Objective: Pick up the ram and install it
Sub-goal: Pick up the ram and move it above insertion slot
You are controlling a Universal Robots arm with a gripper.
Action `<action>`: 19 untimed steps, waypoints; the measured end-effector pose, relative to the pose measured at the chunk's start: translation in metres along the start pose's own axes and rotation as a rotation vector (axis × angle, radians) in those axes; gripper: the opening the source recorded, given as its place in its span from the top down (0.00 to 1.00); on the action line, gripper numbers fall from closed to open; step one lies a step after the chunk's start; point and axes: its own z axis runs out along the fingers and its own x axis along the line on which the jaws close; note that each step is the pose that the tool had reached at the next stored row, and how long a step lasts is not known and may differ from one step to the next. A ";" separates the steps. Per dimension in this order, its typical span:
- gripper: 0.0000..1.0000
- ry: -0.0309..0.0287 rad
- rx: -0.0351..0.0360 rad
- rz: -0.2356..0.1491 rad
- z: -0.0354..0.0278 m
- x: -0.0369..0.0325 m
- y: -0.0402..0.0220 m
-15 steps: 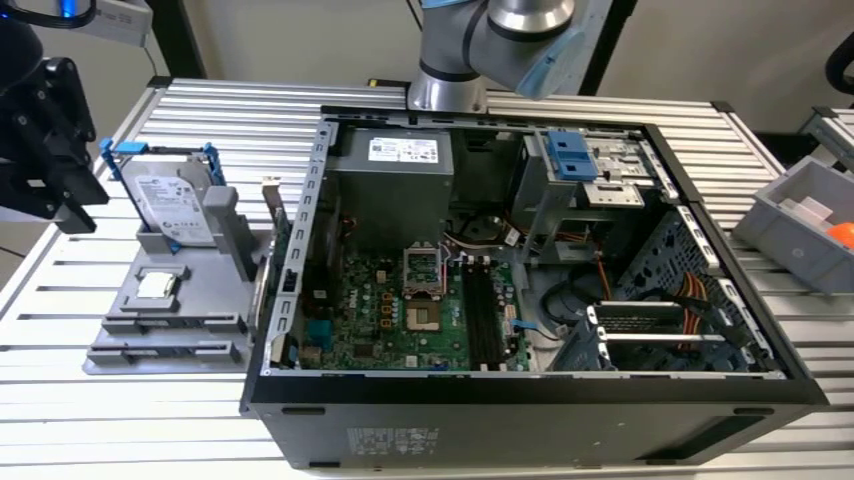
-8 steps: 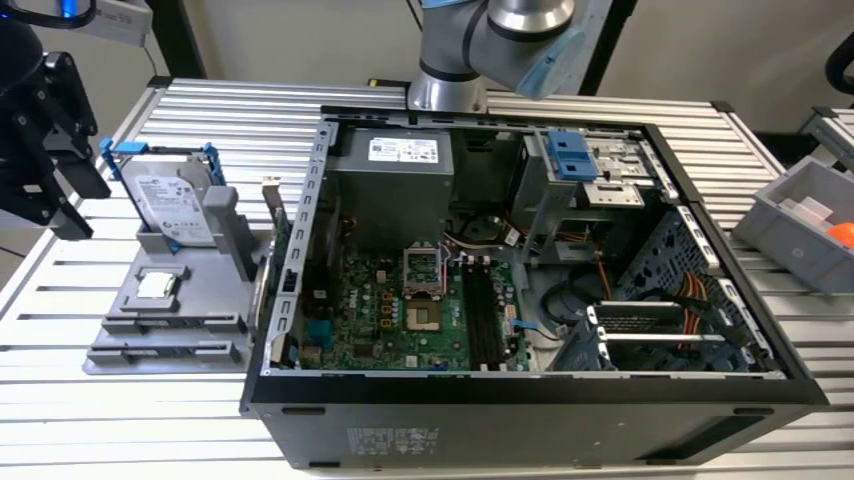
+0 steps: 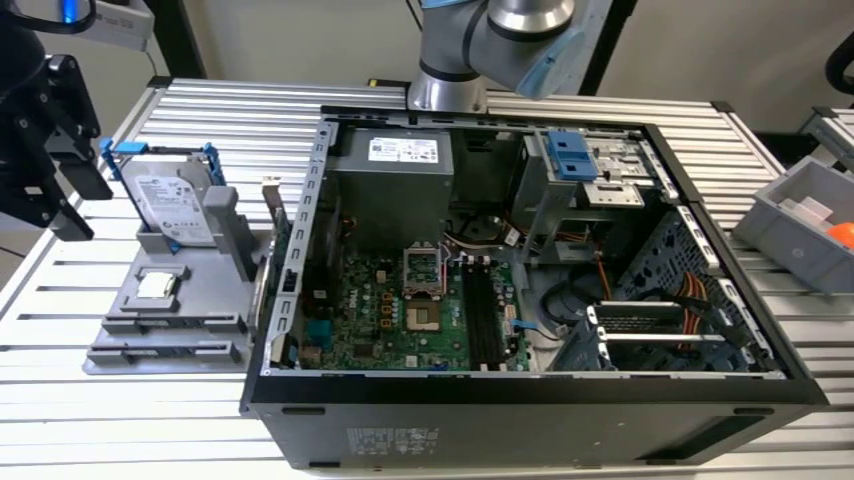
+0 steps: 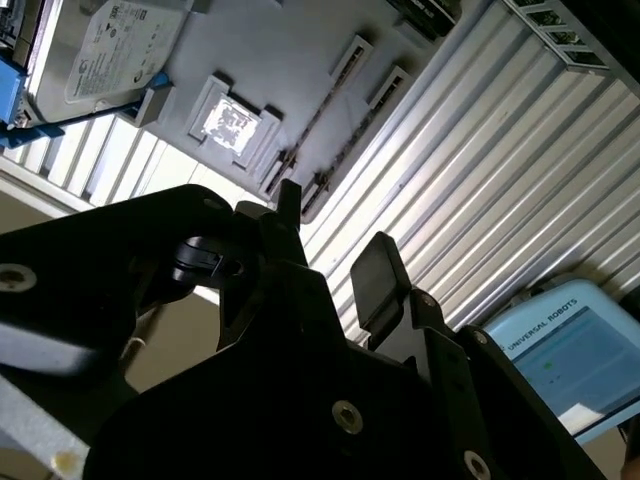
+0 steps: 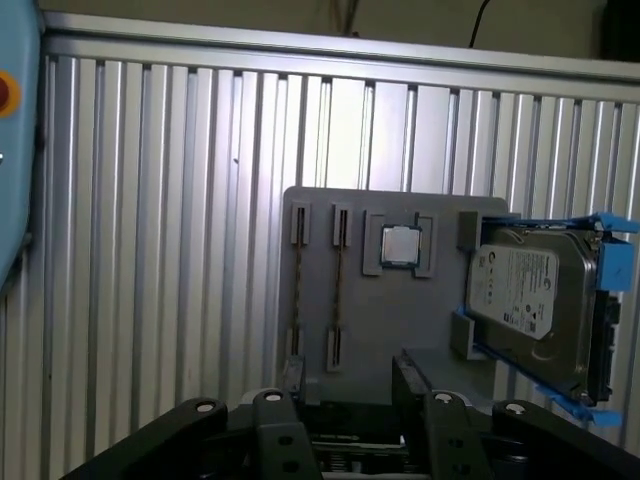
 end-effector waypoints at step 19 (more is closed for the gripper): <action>0.00 -0.0001 0.0002 0.003 0.0086 0.0004 0.0000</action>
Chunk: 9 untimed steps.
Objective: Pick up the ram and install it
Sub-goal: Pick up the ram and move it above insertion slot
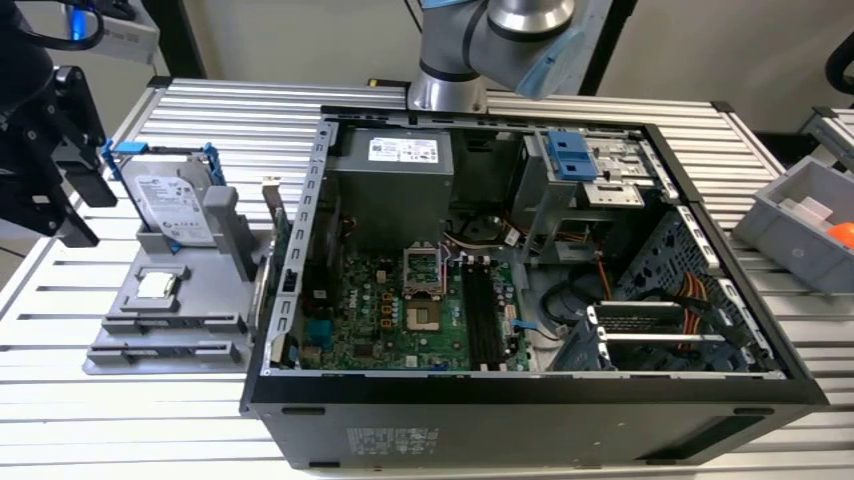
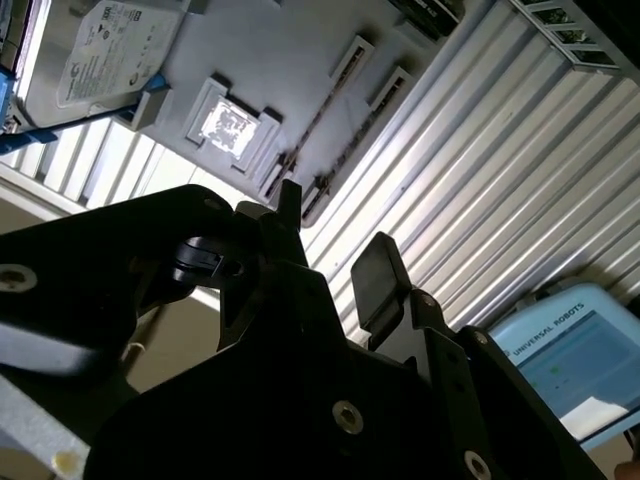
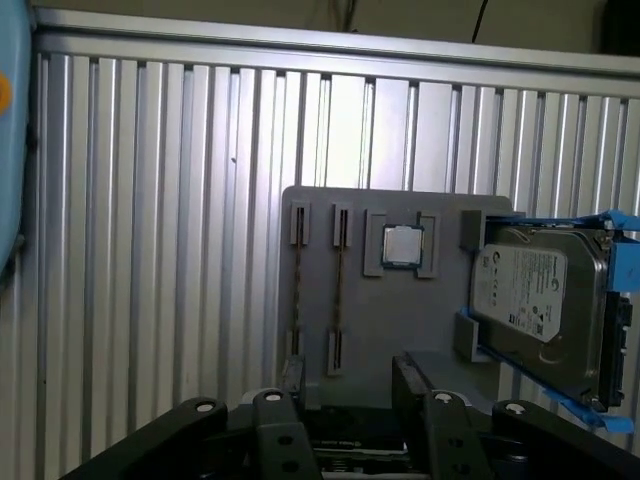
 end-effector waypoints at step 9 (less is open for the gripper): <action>0.00 0.0000 0.0000 0.000 0.0048 0.0003 0.0000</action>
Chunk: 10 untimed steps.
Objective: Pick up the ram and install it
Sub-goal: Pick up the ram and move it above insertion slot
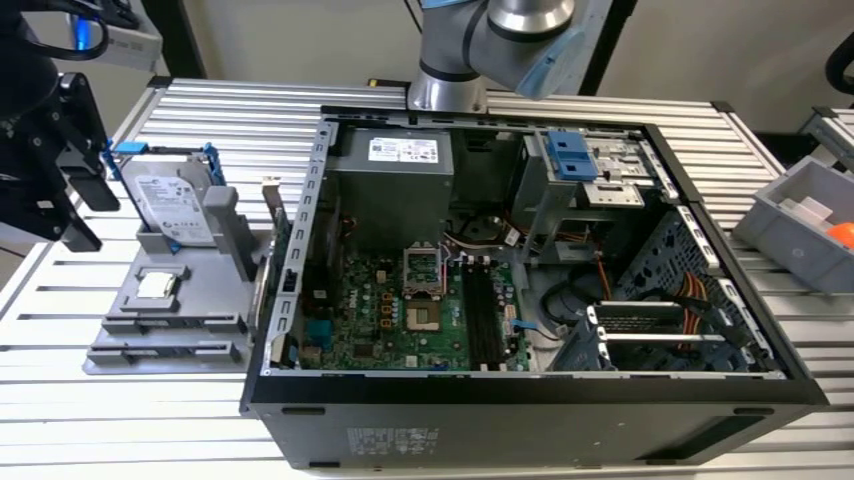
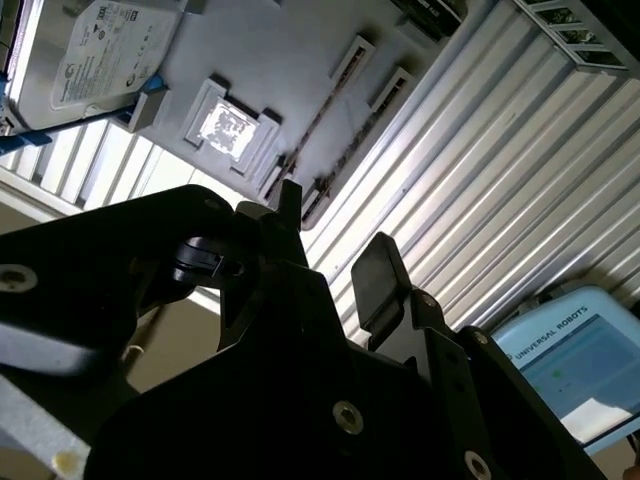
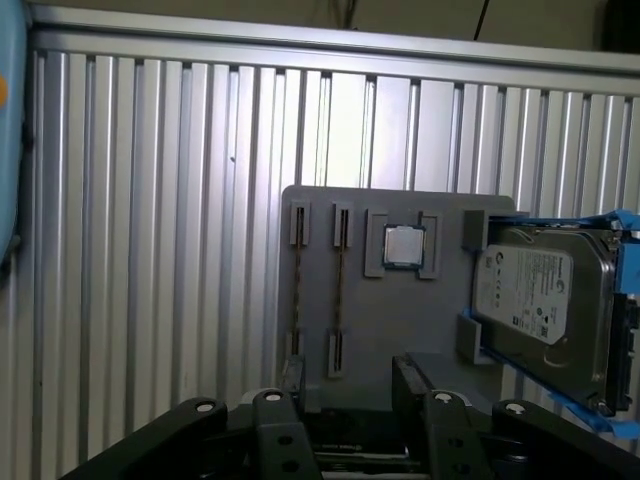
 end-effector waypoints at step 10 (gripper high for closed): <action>0.00 0.0000 0.0000 0.000 0.0043 0.0002 0.0000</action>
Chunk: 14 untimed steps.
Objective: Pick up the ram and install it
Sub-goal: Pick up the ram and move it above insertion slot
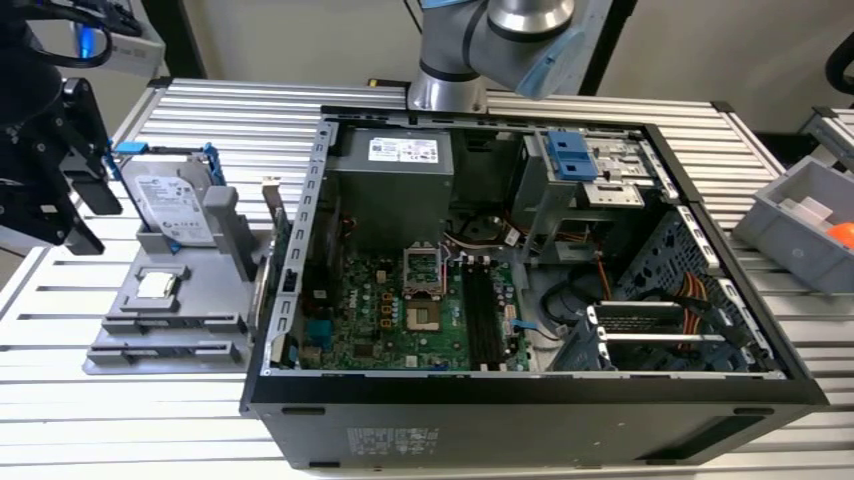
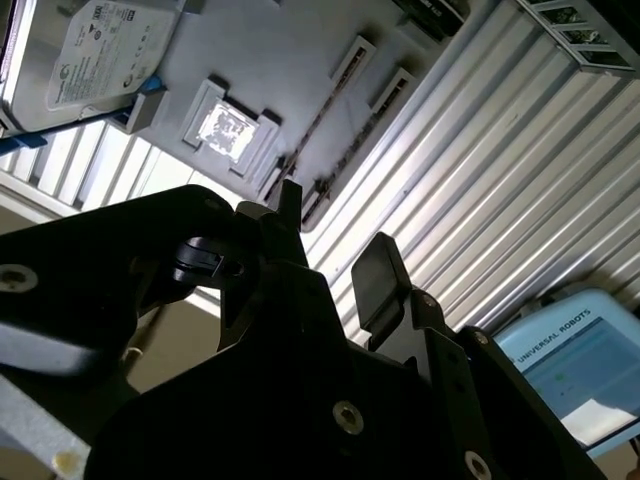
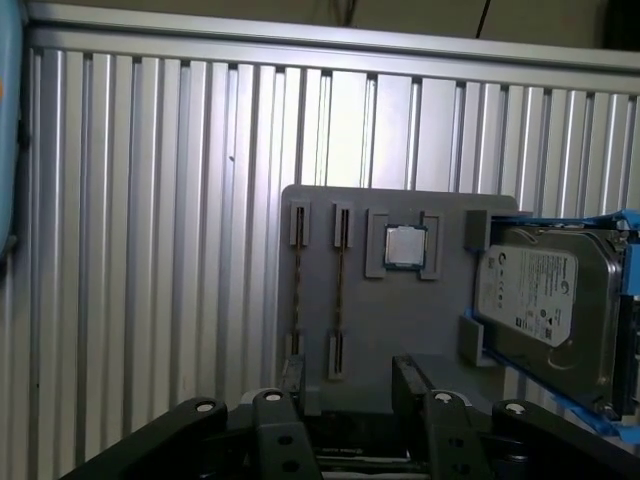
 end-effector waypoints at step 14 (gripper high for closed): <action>0.00 0.0001 -0.0001 0.000 0.0080 0.0004 0.0000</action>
